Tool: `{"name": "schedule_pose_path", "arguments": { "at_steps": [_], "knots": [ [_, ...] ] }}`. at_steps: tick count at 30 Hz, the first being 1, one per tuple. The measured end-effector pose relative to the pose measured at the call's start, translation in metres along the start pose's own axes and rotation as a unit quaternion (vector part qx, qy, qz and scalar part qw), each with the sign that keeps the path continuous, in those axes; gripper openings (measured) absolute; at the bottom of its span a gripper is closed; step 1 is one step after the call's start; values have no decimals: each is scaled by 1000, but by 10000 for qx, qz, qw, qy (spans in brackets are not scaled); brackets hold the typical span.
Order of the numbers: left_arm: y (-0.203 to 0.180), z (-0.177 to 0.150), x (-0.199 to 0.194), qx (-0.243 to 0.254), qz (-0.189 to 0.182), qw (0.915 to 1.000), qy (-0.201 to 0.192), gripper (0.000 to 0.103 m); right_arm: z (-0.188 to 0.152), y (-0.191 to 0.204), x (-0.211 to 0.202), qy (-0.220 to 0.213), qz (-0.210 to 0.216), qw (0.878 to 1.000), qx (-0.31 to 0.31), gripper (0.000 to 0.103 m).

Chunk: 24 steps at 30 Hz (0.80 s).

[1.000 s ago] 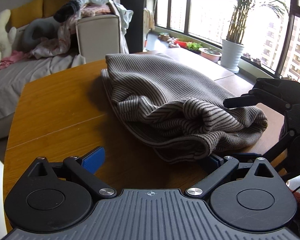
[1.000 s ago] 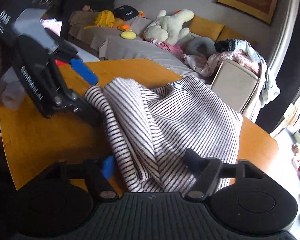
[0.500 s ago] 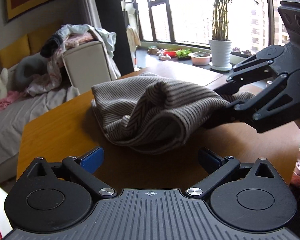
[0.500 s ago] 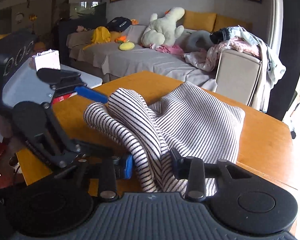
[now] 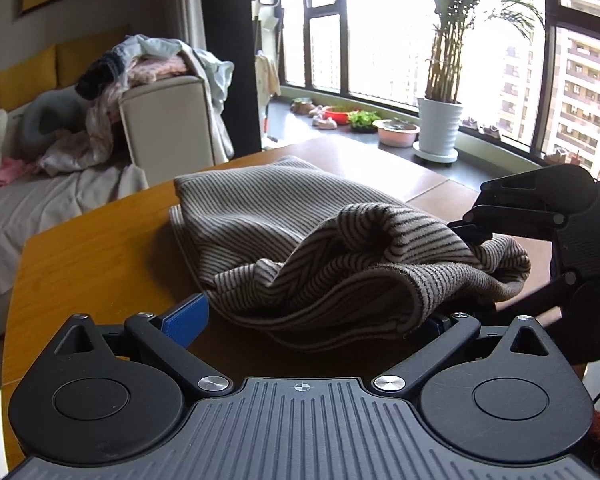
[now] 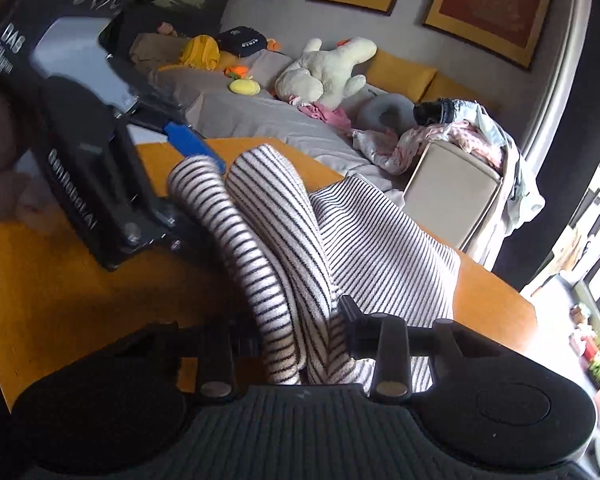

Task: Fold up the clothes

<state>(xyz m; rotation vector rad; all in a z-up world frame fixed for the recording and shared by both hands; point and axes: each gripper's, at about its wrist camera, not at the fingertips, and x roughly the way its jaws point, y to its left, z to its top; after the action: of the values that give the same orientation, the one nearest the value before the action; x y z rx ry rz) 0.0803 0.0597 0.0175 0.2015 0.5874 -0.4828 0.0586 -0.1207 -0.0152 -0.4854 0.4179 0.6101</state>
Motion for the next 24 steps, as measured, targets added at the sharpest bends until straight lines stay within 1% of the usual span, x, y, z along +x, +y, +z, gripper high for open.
{"name": "schedule_pose_path", "arguments": {
  "at_steps": [2,6,8,12,14,15,16,18,21,24],
  "knots": [
    [6,-2,-8,-78,7,10000,-30,102,4,-8,-3,-2,-1,10000,70,33],
    [31,-2,-27,-607,-31,9979,-205,103,3,-15,-9,80,-34,9999,101,32],
    [46,0,-32,-975,2,9948,-280,103,-1,-15,-10,176,-3,9998,97,31],
    [71,5,-31,-1642,56,9859,-326,102,-4,-6,-16,267,53,9996,-103,30],
    [76,9,-22,-1709,26,9849,-276,99,-1,-3,-22,280,84,9994,-195,30],
    [78,12,-18,-1728,8,9847,-247,94,1,-2,-26,291,103,9993,-233,30],
    [79,14,-13,-1746,-9,9844,-219,86,2,-1,-31,322,117,9990,-297,30],
    [80,17,-5,-1716,-28,9850,-187,81,6,3,-41,391,155,9980,-474,30],
    [79,20,9,-1672,-121,9857,-143,80,15,10,-62,504,330,9950,-791,30],
    [75,20,25,-1575,-252,9872,-20,79,36,15,-89,572,561,9881,-1314,29]
  ]
}}
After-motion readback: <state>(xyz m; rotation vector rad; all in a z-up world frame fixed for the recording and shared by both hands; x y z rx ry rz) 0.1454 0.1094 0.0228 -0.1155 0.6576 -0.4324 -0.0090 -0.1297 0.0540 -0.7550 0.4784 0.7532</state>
